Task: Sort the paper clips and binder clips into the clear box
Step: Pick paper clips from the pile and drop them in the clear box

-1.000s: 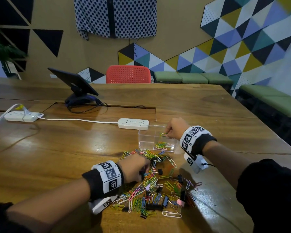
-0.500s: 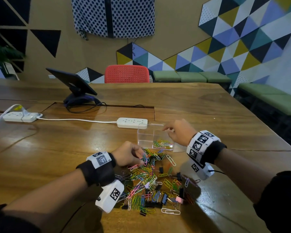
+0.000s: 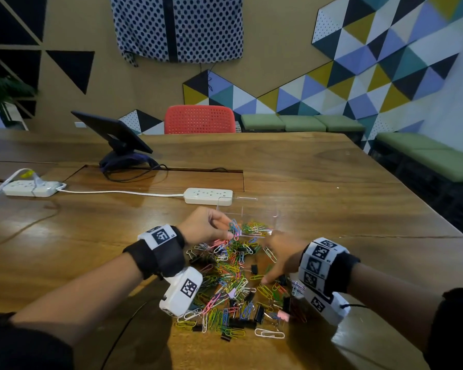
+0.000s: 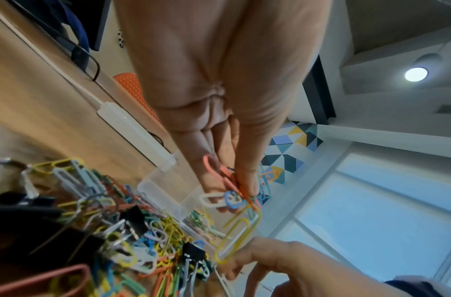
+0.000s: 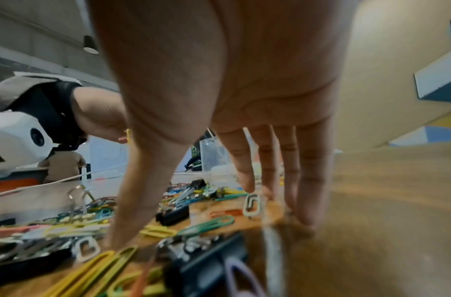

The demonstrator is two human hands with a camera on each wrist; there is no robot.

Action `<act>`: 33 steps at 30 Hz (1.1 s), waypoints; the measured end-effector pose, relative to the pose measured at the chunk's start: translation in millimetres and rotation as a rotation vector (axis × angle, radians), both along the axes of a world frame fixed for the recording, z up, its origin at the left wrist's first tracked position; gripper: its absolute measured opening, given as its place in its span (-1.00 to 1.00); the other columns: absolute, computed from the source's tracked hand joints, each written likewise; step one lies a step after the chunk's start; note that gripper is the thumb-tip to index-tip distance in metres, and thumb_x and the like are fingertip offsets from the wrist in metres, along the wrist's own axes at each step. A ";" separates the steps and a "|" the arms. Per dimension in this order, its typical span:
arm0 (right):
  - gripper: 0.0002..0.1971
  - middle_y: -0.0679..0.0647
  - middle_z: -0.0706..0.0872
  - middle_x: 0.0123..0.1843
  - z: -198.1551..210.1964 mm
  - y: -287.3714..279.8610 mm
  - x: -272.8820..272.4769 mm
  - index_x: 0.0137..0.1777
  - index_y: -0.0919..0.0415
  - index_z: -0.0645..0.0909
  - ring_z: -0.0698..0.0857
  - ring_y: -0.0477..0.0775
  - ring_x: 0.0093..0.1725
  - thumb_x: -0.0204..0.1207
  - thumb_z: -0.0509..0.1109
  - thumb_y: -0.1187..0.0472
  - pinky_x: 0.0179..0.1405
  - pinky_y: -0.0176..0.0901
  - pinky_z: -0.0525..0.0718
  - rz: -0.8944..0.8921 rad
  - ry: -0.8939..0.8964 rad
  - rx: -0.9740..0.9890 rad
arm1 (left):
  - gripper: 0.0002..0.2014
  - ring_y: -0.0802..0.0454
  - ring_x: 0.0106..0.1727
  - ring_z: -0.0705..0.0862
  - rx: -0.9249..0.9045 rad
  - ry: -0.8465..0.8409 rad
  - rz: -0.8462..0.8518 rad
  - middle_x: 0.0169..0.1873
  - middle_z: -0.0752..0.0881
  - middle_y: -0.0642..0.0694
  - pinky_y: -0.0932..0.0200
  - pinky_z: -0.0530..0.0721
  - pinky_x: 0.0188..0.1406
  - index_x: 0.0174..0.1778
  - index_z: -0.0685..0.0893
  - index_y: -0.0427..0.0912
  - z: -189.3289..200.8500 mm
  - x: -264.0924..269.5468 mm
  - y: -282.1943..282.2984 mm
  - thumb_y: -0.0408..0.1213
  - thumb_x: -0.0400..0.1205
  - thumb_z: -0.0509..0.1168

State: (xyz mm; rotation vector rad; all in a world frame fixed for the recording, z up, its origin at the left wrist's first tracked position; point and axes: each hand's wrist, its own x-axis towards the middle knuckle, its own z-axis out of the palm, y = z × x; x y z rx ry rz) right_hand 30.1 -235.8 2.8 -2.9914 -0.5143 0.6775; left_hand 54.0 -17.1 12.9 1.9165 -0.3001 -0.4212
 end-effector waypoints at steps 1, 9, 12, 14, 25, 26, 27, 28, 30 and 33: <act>-0.10 0.09 0.57 0.37 -2.2 1.9 -0.1 0.46 0.18 0.40 0.55 0.10 0.33 0.16 0.60 -0.22 0.32 -0.07 0.55 -0.004 -0.005 0.010 | -0.81 0.15 -0.53 0.62 -0.006 -0.005 0.005 -0.38 0.77 -0.08 0.35 0.57 -0.59 -0.15 0.72 -0.14 1.9 1.7 -1.5 -0.52 0.45 0.44; -0.58 -0.20 0.59 -0.29 -9.6 11.2 -7.6 0.13 0.15 0.66 0.53 -0.31 -0.38 0.27 0.63 0.14 -0.27 -0.39 0.53 -0.026 0.102 0.273 | -0.80 0.04 -0.43 0.62 -0.041 -0.142 0.078 -0.27 0.68 -0.33 0.29 0.59 -0.41 -0.10 0.72 -0.24 17.8 25.4 -22.0 -0.56 0.43 0.46; -0.64 -0.19 0.60 -0.28 -9.6 11.8 -9.5 0.12 0.16 0.68 0.53 -0.29 -0.39 0.32 0.59 0.24 -0.16 -0.30 0.61 -0.021 0.105 0.270 | -0.76 0.09 -0.42 0.63 -0.006 -0.197 0.106 -0.28 0.68 -0.26 0.28 0.64 -0.40 0.01 0.71 -0.32 23.9 37.4 -31.3 -0.53 0.44 0.47; -0.70 -0.15 0.62 -0.25 -9.3 12.0 -11.7 0.10 0.17 0.69 0.53 -0.26 -0.41 0.36 0.52 0.35 -0.23 -0.35 0.59 -0.009 0.079 0.266 | -0.75 0.25 -0.55 0.62 -0.019 -0.206 0.125 -0.42 0.68 -0.11 0.34 0.65 -0.50 0.02 0.69 -0.33 27.7 45.0 -39.5 -0.56 0.44 0.45; -0.64 -0.18 0.49 -0.32 -14.1 9.6 -10.7 0.01 0.15 0.63 0.54 -0.08 -0.25 0.24 0.64 0.24 -0.26 -0.32 0.53 0.016 0.185 0.184 | -0.80 -0.01 -0.22 0.71 0.141 -0.439 0.144 -0.24 0.75 -0.15 0.14 0.72 -0.17 -0.04 0.77 -0.19 29.7 64.4 -79.0 -0.50 0.48 0.41; -0.71 -0.17 0.50 -0.33 -16.6 10.0 -10.2 -0.07 0.16 0.64 0.55 -0.06 -0.25 0.26 0.63 0.27 -0.24 -0.31 0.55 0.010 0.197 0.179 | -0.79 -0.03 -0.24 0.72 0.149 -0.428 0.124 -0.25 0.75 -0.16 0.10 0.76 -0.19 -0.03 0.77 -0.20 27.1 64.0 -81.8 -0.53 0.49 0.38; -0.76 -0.15 0.52 -0.36 -19.1 9.5 -11.0 -0.21 0.12 0.60 0.56 -0.06 -0.29 0.26 0.63 0.31 -0.26 -0.33 0.55 0.004 0.216 0.212 | -0.77 -0.03 -0.24 0.72 0.161 -0.415 0.104 -0.25 0.74 -0.16 0.10 0.77 -0.21 -0.02 0.77 -0.22 23.8 63.4 -84.0 -0.57 0.50 0.35; -0.71 -0.13 0.54 -0.38 -21.2 9.1 -10.9 -0.31 0.07 0.55 0.56 -0.11 -0.36 0.26 0.62 0.35 -0.30 -0.39 0.53 -0.001 0.237 0.232 | -0.75 -0.02 -0.23 0.71 0.179 -0.405 0.087 -0.23 0.75 -0.17 0.11 0.77 -0.21 0.00 0.77 -0.24 20.6 62.5 -85.9 -0.59 0.51 0.33; -0.73 -0.13 0.55 -0.40 -20.6 7.6 -11.3 -0.33 0.07 0.56 0.56 -0.26 -0.52 0.28 0.61 0.37 -0.45 -0.53 0.49 -0.003 0.254 0.233 | -0.72 -0.04 -0.17 0.73 0.212 -0.390 0.063 -0.12 0.79 -0.22 0.06 0.78 -0.10 0.03 0.76 -0.25 14.2 62.1 -88.6 -0.62 0.52 0.30; -0.76 -0.18 0.56 -0.40 -15.1 5.8 -15.4 -0.01 0.35 0.71 0.53 -0.43 -0.63 0.33 0.57 0.34 -0.57 -0.66 0.42 0.039 0.245 0.227 | -0.69 -0.12 -0.02 0.77 0.235 -0.360 0.045 -0.01 0.79 -0.25 -0.06 0.76 0.05 0.04 0.76 -0.23 8.6 62.7 -88.9 -0.64 0.52 0.27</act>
